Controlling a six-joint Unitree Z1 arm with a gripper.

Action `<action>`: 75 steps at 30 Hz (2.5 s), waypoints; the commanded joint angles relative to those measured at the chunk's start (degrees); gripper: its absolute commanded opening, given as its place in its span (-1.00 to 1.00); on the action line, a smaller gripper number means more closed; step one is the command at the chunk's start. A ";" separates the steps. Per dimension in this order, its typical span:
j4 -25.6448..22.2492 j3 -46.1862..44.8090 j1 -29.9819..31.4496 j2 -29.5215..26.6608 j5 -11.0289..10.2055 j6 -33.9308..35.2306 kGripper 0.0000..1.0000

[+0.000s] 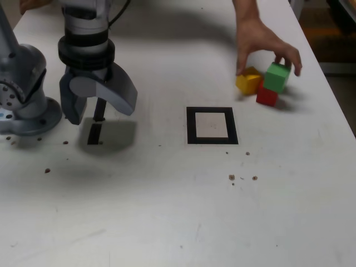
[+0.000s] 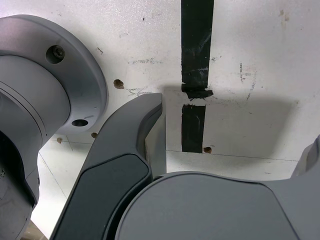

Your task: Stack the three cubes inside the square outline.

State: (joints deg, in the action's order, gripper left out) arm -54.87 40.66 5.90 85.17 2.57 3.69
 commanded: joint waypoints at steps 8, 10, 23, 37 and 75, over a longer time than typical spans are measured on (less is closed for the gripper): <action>-2.14 3.11 -0.10 -0.36 -0.81 0.07 1.00; -4.57 7.31 -0.10 0.15 -1.95 -0.24 1.00; -36.54 75.79 -0.10 20.08 -9.40 -14.91 1.00; -38.60 94.62 0.07 30.54 -13.62 -21.41 0.99; -38.94 96.18 -5.85 46.01 -14.02 -22.33 0.91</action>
State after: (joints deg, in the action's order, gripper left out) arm -93.15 137.17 0.07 130.83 -11.70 -18.75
